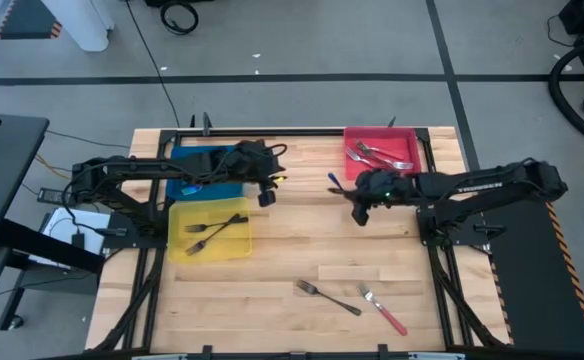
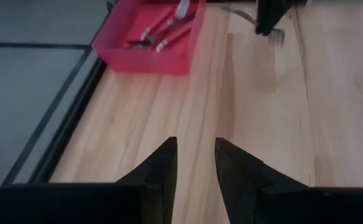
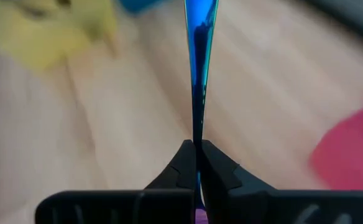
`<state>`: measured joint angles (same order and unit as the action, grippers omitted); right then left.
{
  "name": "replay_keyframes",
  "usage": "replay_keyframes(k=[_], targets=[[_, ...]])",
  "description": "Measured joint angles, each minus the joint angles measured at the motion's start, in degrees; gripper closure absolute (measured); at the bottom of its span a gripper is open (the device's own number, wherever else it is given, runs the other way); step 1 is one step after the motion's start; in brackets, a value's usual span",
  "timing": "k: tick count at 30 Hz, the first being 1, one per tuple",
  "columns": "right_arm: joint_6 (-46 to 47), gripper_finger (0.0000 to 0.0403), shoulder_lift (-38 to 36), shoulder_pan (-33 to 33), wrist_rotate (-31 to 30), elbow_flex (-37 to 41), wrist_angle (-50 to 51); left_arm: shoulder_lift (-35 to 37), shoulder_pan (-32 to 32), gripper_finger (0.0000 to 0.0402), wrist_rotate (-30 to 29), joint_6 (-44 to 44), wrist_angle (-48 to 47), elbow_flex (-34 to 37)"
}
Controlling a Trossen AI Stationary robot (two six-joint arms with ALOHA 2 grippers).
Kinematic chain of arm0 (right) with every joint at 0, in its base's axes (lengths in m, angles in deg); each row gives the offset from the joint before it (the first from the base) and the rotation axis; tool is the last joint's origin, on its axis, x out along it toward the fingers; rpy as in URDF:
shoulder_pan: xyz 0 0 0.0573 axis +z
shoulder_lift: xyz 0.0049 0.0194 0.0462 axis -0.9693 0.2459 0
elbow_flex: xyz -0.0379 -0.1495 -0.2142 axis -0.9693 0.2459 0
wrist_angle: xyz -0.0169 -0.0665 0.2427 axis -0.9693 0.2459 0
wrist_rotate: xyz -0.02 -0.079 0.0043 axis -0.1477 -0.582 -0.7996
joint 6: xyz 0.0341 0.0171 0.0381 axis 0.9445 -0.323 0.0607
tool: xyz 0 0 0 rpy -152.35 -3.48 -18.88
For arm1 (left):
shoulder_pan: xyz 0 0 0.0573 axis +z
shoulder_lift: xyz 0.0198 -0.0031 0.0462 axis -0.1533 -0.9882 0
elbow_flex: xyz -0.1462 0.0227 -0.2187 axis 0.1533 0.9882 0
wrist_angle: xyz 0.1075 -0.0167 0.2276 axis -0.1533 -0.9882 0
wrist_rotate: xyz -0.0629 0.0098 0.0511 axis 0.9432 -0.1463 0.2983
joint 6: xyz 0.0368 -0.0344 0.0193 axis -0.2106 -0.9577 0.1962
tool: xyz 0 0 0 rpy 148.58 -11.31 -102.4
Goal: Sort silverware by color (type)
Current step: Put the blue fork into the blue bin
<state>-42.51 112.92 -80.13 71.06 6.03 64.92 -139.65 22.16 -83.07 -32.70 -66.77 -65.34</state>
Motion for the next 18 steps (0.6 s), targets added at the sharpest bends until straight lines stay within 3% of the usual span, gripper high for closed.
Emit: replay_keyframes(k=[5,13,18], targets=[[-5.9,0.0393,-1.3,-0.8,-5.3,0.0,-7.6,-0.7,0.0,0.0292,0.0,0.0,3.4,0.0],[-11.6,0.0393,-0.3,-1.8,-5.2,-0.1,-15.4,-6.0,0.0,0.0246,0.1,-0.7,10.5,0.1],[-14.4,0.0393,0.9,-1.7,-5.5,-0.2,-19.8,-8.4,-0.2,0.0233,0.3,-10.8,21.5,0.1]])
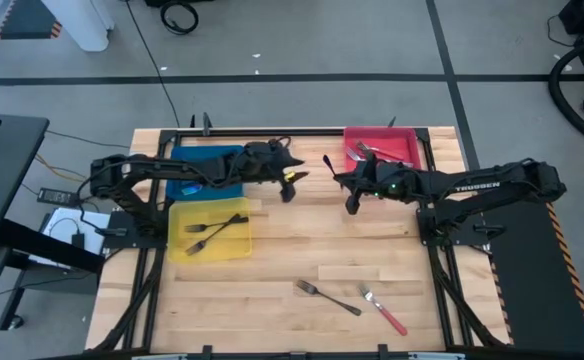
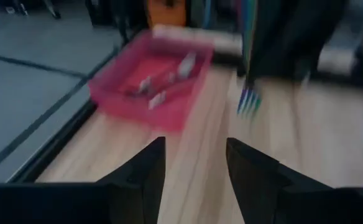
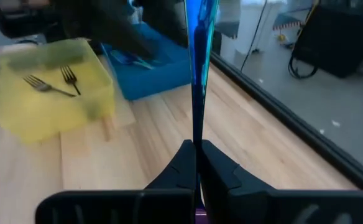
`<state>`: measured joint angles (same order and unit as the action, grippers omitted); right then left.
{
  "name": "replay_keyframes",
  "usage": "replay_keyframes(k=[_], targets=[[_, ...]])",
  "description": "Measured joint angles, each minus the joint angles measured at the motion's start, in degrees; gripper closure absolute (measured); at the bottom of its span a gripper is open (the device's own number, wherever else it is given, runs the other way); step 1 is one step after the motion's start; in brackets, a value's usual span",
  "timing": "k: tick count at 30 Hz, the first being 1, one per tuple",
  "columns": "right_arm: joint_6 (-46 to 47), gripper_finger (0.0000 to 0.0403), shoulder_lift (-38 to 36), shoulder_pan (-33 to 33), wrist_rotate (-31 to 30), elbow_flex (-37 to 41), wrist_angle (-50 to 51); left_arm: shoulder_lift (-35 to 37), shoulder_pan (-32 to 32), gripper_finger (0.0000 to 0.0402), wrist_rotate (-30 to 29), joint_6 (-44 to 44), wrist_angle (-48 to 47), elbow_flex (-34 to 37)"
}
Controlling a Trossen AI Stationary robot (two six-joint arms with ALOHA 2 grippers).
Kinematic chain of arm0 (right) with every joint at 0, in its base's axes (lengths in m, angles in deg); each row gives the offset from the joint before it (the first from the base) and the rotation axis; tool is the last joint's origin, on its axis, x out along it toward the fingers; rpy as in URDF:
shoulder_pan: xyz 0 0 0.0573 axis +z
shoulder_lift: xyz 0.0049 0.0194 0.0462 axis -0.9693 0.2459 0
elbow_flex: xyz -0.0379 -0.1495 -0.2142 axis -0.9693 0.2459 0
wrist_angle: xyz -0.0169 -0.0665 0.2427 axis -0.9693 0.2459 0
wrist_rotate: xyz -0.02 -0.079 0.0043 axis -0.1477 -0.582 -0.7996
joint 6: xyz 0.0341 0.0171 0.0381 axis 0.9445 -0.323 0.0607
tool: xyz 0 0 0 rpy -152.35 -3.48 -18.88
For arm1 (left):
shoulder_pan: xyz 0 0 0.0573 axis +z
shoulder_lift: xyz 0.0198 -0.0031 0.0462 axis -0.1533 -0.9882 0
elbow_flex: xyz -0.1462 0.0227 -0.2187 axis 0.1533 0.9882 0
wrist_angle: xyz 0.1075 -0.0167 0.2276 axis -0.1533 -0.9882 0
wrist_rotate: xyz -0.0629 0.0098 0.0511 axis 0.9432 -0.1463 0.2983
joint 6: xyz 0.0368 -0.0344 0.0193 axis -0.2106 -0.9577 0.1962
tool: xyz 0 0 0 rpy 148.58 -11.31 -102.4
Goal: Sort silverware by color (type)
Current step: Put the blue fork into the blue bin
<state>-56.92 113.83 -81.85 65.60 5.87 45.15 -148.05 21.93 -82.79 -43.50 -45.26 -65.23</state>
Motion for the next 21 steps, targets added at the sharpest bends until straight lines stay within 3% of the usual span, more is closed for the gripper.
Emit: replay_keyframes(k=[9,21], targets=[[-2.2,0.0393,1.2,0.0,-1.3,0.0,-6.0,-3.0,-2.1,0.0238,1.9,-5.3,19.0,-0.1],[-2.8,0.0393,2.3,-0.1,-3.2,0.0,-11.2,-6.7,-2.5,0.0239,-2.0,-11.9,26.4,-0.1]])
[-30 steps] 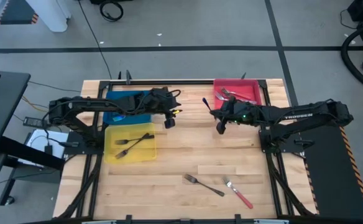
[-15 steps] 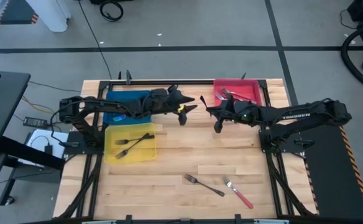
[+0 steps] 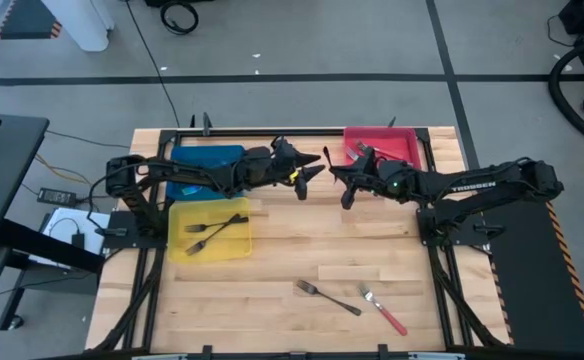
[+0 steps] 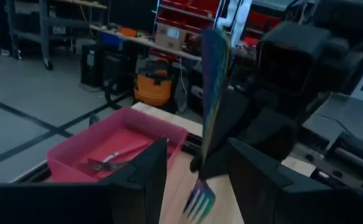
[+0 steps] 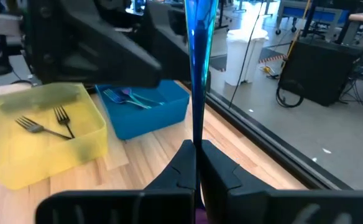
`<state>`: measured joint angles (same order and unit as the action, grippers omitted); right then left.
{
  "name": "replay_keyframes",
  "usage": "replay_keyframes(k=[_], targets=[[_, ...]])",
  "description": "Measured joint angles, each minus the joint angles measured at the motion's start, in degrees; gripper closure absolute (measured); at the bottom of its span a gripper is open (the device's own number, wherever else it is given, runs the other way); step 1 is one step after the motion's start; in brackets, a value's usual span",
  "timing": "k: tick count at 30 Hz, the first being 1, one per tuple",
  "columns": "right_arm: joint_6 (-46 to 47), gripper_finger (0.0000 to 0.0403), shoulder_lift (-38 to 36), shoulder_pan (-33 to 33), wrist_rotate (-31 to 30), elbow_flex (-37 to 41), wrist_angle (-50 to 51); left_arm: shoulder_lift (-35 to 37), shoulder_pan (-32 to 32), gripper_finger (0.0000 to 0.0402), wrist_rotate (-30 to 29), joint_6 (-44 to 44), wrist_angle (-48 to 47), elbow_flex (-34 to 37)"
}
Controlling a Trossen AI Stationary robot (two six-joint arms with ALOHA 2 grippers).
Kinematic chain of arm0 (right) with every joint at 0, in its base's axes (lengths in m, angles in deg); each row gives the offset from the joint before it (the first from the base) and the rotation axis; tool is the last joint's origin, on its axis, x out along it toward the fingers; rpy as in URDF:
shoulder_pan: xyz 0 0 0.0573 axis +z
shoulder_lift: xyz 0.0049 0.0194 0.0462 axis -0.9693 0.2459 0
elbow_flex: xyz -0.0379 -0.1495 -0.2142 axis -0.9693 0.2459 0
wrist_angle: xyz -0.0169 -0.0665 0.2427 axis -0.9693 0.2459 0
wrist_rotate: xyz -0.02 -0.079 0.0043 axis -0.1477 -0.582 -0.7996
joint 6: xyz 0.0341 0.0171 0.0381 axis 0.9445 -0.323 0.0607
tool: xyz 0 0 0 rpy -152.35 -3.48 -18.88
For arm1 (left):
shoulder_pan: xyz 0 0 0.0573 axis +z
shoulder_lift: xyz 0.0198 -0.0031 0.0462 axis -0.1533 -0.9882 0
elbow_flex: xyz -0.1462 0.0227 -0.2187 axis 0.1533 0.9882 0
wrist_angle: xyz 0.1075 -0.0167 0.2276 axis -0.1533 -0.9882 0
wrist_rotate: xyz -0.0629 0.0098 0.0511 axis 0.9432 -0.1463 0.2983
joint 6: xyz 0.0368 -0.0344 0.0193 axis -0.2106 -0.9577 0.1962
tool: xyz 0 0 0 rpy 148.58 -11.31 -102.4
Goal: Sort silverware by color (type)
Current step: Put the blue fork into the blue bin
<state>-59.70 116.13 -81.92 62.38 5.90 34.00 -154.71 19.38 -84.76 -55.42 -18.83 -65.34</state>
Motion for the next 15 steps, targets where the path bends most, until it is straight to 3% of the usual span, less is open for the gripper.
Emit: replay_keyframes(k=[5,15], targets=[[0.0,0.0393,0.0,0.0,-1.2,0.0,-0.3,-1.7,-0.1,0.0239,0.0,-0.3,5.1,0.0],[1.4,0.0393,0.2,0.0,-1.2,0.0,-0.6,-2.7,-0.1,0.0239,0.2,0.1,4.2,-3.1]])
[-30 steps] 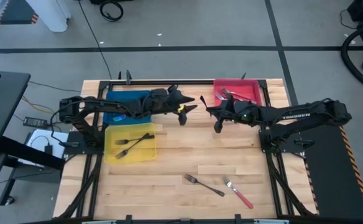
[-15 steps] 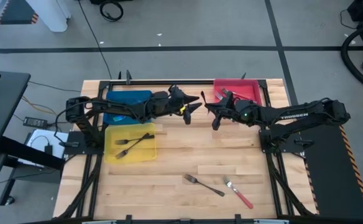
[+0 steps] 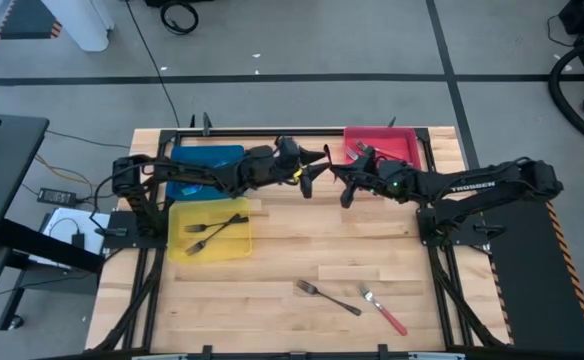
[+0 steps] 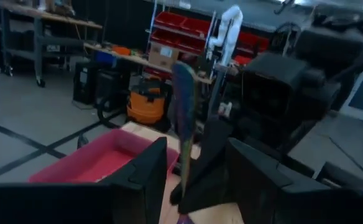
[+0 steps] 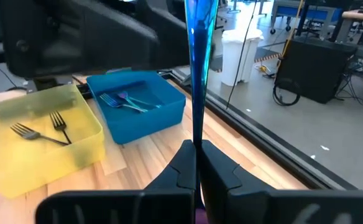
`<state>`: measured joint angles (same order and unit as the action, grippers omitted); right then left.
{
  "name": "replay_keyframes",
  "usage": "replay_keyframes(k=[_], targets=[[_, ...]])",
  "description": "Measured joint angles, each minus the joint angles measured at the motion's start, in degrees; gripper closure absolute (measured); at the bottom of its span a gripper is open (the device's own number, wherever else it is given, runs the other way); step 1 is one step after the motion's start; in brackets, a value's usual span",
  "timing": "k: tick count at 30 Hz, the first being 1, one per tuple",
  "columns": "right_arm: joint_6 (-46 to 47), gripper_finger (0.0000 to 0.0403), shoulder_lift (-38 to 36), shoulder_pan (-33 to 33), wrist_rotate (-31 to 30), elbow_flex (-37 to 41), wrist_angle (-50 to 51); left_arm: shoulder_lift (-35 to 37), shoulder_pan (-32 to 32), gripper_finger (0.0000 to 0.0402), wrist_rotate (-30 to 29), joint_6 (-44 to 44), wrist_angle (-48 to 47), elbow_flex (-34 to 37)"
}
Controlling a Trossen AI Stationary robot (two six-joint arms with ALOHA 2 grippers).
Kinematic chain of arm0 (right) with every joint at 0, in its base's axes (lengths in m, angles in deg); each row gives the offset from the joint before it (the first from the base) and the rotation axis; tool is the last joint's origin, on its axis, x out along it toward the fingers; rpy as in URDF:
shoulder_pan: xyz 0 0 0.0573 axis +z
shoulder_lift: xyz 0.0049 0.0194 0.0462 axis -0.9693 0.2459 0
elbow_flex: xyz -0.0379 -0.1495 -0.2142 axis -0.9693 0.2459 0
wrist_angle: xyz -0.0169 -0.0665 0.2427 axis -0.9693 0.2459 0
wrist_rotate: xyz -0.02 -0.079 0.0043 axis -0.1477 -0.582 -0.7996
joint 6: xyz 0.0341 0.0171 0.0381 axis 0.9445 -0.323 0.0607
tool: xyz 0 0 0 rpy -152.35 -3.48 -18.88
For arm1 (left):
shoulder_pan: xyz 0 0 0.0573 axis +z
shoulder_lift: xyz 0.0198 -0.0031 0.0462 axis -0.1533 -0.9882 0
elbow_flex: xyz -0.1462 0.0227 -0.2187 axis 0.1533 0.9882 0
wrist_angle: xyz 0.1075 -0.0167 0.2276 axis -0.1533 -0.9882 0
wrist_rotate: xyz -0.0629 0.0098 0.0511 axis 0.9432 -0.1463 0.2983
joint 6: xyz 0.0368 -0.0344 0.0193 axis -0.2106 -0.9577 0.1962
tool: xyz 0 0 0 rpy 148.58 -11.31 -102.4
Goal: Sort silverware by color (type)
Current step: Put the blue fork into the blue bin
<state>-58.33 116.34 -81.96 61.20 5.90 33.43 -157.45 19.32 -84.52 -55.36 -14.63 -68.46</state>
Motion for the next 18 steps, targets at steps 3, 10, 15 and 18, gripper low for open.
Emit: replay_keyframes(k=[3,10,15,18], targets=[[0.1,0.0393,1.1,0.2,0.1,0.0,-0.3,-1.9,-0.1,0.0239,0.5,1.3,-4.6,-4.0],[0.1,0.0393,1.7,0.9,0.0,0.0,-0.3,-5.7,0.2,0.0240,0.0,1.6,-11.4,-10.4],[-0.2,0.0393,1.7,0.9,-0.2,0.0,0.1,-5.6,0.2,0.0262,-0.1,2.3,-11.8,-10.5],[-0.2,0.0393,1.7,0.8,-0.3,0.0,0.0,-5.6,0.2,0.0294,0.0,2.9,-11.9,-10.5]])
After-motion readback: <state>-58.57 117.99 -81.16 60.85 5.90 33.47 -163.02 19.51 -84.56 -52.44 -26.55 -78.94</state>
